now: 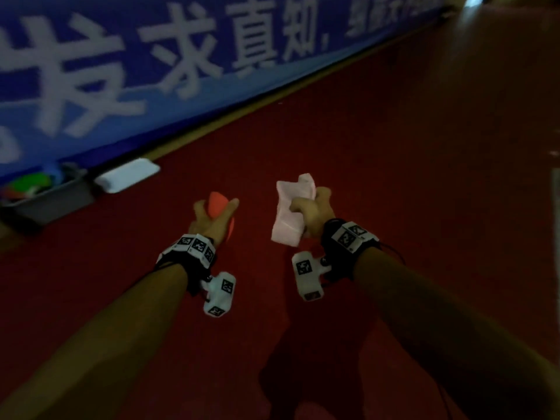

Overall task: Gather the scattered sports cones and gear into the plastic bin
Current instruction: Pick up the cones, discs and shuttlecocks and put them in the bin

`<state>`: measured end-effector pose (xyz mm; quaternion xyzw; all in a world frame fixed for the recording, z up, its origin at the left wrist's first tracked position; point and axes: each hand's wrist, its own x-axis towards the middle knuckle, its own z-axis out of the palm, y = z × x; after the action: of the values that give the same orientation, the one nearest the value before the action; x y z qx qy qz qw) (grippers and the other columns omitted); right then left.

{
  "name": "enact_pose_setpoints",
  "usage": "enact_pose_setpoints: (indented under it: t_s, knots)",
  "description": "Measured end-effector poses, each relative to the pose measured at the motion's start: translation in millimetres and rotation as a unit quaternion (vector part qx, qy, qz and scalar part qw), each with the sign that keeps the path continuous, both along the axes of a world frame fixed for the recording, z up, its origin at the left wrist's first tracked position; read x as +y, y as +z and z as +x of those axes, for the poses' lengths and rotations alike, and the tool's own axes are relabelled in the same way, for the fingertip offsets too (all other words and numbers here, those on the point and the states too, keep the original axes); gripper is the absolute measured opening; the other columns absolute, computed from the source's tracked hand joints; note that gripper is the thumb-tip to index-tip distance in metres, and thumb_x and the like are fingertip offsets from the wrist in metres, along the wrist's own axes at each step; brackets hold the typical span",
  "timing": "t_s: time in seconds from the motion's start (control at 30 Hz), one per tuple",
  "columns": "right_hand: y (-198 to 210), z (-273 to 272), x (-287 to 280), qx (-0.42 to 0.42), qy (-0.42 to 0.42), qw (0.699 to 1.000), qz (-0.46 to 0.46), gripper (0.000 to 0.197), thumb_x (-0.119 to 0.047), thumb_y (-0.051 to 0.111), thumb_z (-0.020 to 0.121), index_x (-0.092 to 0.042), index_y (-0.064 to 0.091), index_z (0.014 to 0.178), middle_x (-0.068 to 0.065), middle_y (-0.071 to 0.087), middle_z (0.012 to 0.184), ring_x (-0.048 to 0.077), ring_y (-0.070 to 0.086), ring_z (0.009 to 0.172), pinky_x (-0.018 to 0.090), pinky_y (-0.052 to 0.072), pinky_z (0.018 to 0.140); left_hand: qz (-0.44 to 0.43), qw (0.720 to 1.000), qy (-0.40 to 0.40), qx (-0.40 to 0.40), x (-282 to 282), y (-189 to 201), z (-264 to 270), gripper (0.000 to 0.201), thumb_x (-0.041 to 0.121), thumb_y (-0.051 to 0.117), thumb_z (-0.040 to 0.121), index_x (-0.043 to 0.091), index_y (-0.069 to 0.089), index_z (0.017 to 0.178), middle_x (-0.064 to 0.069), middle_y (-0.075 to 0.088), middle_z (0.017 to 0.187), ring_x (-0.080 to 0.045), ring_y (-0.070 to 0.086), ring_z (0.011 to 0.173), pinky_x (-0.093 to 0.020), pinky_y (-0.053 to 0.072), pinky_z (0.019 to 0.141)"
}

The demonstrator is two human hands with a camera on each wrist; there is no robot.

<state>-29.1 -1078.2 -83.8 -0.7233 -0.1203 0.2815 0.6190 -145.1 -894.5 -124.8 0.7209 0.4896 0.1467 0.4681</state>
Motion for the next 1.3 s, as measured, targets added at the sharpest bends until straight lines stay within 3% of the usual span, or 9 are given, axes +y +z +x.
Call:
enact_pose_setpoints:
  t_s: [0.2, 0.33, 0.43, 0.53, 0.63, 0.77, 0.97, 1.13, 1.3]
  knots:
    - [-9.1, -35.2, 228.0, -0.019, 0.144, 0.989, -0.031, 0.047, -0.009, 0.056, 0.079, -0.017, 0.029, 0.116, 0.006, 0.054, 0.101, 0.021, 0.061, 0.087, 0.035, 0.053, 0.066, -0.088, 0.977, 0.191, -0.026, 218.5, -13.9, -80.3, 0.095, 0.079, 0.036, 0.072, 0.031, 0.020, 0.152, -0.017, 0.029, 0.154, -0.045, 0.031, 0.138, -0.058, 0.019, 0.114]
    - [-19.3, -37.4, 357.2, 0.007, 0.222, 0.974, -0.042, 0.050, -0.012, 0.060, 0.074, -0.017, 0.034, 0.116, 0.007, 0.054, 0.107, 0.027, 0.062, 0.095, 0.051, 0.058, 0.078, -0.179, 0.932, 0.288, -0.127, 307.3, -31.2, -100.5, 0.086, 0.028, 0.061, 0.070, 0.006, 0.031, 0.148, -0.026, 0.039, 0.145, -0.039, 0.049, 0.119, -0.055, 0.036, 0.106]
    - [-39.3, -28.2, 460.8, -0.020, 0.260, 0.965, -0.033, 0.046, -0.011, 0.063, 0.074, -0.020, 0.041, 0.113, 0.007, 0.058, 0.108, 0.027, 0.063, 0.094, 0.052, 0.059, 0.074, -0.135, 0.922, 0.333, -0.145, 364.3, -29.8, -102.1, 0.074, 0.014, 0.056, 0.079, 0.015, 0.027, 0.147, -0.018, 0.051, 0.125, -0.033, 0.052, 0.099, -0.049, 0.048, 0.089]
    - [-52.1, -12.3, 557.7, -0.035, 0.292, 0.956, -0.011, 0.044, -0.011, 0.065, 0.078, -0.019, 0.045, 0.116, 0.006, 0.061, 0.106, 0.024, 0.063, 0.086, 0.041, 0.058, 0.064, -0.089, 0.911, 0.373, -0.150, 430.0, -29.8, -96.0, 0.071, 0.015, 0.060, 0.079, 0.027, 0.032, 0.144, -0.016, 0.056, 0.118, -0.036, 0.057, 0.097, -0.050, 0.049, 0.090]
    - [-49.4, 2.6, 652.9, 0.027, 0.327, 0.945, -0.007, 0.046, -0.011, 0.065, 0.079, -0.017, 0.047, 0.121, 0.009, 0.062, 0.105, 0.026, 0.062, 0.078, 0.029, 0.048, 0.049, -0.041, 0.896, 0.418, -0.148, 502.8, -16.1, -83.5, 0.063, 0.014, 0.063, 0.083, 0.020, 0.039, 0.141, -0.011, 0.056, 0.118, -0.031, 0.056, 0.096, -0.040, 0.048, 0.085]
    - [-34.3, 2.2, 776.1, 0.054, 0.366, 0.929, 0.000, 0.049, -0.014, 0.063, 0.060, -0.018, 0.055, 0.108, 0.015, 0.065, 0.105, 0.037, 0.066, 0.091, 0.051, 0.057, 0.069, -0.024, 0.872, 0.467, -0.146, 592.7, 0.8, -82.1, 0.052, 0.013, 0.064, 0.081, 0.016, 0.047, 0.130, -0.012, 0.060, 0.114, -0.029, 0.059, 0.090, -0.043, 0.052, 0.083]
    - [-40.3, -20.8, 936.6, -0.036, 0.445, 0.895, 0.002, 0.035, -0.007, 0.064, 0.074, -0.018, 0.058, 0.106, 0.007, 0.060, 0.093, 0.021, 0.056, 0.072, 0.022, 0.039, 0.047, -0.011, 0.830, 0.535, -0.157, 743.6, -15.3, -105.0, 0.048, 0.012, 0.065, 0.081, 0.012, 0.051, 0.127, -0.011, 0.062, 0.103, -0.028, 0.059, 0.083, -0.038, 0.050, 0.075]
    - [-59.2, -37.1, 1080.6, -0.078, 0.435, 0.897, -0.014, 0.041, -0.010, 0.068, 0.073, -0.019, 0.052, 0.110, 0.006, 0.063, 0.099, 0.027, 0.063, 0.087, 0.039, 0.054, 0.070, -0.022, 0.827, 0.534, -0.178, 889.0, -48.7, -116.3, 0.050, 0.011, 0.067, 0.079, 0.013, 0.048, 0.125, -0.014, 0.062, 0.106, -0.031, 0.062, 0.087, -0.045, 0.053, 0.083]
    - [-47.3, -45.6, 1211.9, -0.074, 0.407, 0.909, -0.053, 0.053, -0.014, 0.073, 0.072, -0.018, 0.048, 0.118, 0.006, 0.060, 0.105, 0.024, 0.062, 0.094, 0.038, 0.055, 0.080, -0.034, 0.840, 0.509, -0.186, 1038.4, -33.3, -133.1, 0.059, 0.007, 0.069, 0.081, 0.010, 0.042, 0.134, -0.013, 0.055, 0.113, -0.030, 0.055, 0.092, -0.043, 0.049, 0.083]
